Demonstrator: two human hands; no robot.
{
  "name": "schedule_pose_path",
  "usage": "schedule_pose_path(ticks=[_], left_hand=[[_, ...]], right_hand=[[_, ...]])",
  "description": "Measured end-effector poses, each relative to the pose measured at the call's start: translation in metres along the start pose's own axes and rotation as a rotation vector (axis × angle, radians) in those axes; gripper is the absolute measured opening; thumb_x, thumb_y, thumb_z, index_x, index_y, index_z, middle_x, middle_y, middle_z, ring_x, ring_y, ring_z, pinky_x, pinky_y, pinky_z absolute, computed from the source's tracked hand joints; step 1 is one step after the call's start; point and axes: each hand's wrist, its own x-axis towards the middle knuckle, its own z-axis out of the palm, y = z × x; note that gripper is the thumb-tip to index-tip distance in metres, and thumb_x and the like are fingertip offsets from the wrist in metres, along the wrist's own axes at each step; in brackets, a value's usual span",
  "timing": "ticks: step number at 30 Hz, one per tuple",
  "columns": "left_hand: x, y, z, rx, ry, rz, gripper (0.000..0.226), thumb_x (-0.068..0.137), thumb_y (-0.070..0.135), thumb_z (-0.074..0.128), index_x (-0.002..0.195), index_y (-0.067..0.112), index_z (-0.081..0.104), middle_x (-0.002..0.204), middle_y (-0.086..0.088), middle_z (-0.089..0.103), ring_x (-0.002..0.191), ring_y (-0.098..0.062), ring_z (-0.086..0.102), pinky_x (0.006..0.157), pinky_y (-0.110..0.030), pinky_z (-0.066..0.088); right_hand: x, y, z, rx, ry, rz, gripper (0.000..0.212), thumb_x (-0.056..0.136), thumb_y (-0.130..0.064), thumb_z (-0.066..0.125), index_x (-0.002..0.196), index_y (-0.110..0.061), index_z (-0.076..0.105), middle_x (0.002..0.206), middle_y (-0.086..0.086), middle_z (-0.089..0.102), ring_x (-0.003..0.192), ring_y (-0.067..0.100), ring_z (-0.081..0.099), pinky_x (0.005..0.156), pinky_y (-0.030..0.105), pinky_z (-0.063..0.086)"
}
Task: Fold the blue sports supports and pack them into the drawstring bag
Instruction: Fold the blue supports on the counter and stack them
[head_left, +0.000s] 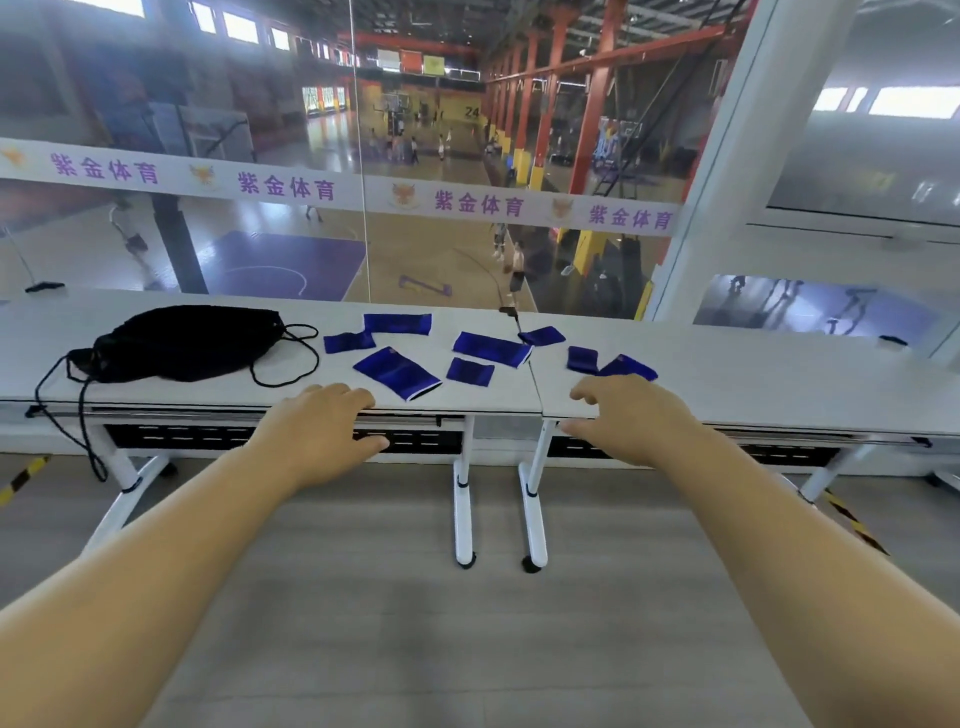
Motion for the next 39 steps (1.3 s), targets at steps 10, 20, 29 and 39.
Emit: schedule_pose_path(ticks=[10, 20, 29, 39], left_hand=[[0.086, -0.038, 0.044, -0.137, -0.128, -0.149, 0.049, 0.082, 0.058, 0.053, 0.121, 0.027, 0.055, 0.124, 0.006, 0.058, 0.116, -0.017, 0.052, 0.093, -0.039, 0.048], [0.228, -0.091, 0.09, -0.206, -0.206, -0.142, 0.047, 0.085, 0.053, 0.052, 0.123, 0.025, 0.054, 0.12, 0.006, 0.057, 0.109, -0.018, 0.054, 0.09, -0.036, 0.047], [0.338, -0.111, 0.12, -0.263, -0.27, -0.085, 0.043, 0.087, 0.05, 0.052, 0.123, 0.026, 0.054, 0.12, 0.007, 0.059, 0.104, -0.016, 0.057, 0.087, -0.033, 0.048], [0.422, -0.088, 0.173, -0.296, -0.385, -0.118, 0.041, 0.087, 0.047, 0.054, 0.121, 0.023, 0.056, 0.112, 0.007, 0.06, 0.099, -0.013, 0.056, 0.087, -0.034, 0.05]], right_hand=[[0.135, -0.021, 0.027, 0.056, -0.167, -0.096, 0.05, 0.088, -0.053, 0.053, 0.132, -0.03, 0.047, 0.132, -0.002, 0.056, 0.115, 0.02, 0.055, 0.091, 0.037, 0.049], [0.275, -0.051, 0.065, 0.072, -0.27, -0.044, 0.052, 0.087, -0.053, 0.053, 0.132, -0.028, 0.048, 0.131, -0.001, 0.056, 0.113, 0.02, 0.055, 0.092, 0.036, 0.047], [0.359, -0.042, 0.103, 0.214, -0.362, 0.134, 0.048, 0.086, -0.054, 0.054, 0.128, -0.031, 0.049, 0.125, -0.005, 0.058, 0.109, 0.018, 0.055, 0.089, 0.034, 0.045], [0.444, 0.002, 0.166, 0.199, -0.508, 0.155, 0.044, 0.089, -0.05, 0.053, 0.127, -0.028, 0.05, 0.122, -0.003, 0.06, 0.105, 0.018, 0.058, 0.087, 0.034, 0.048]])
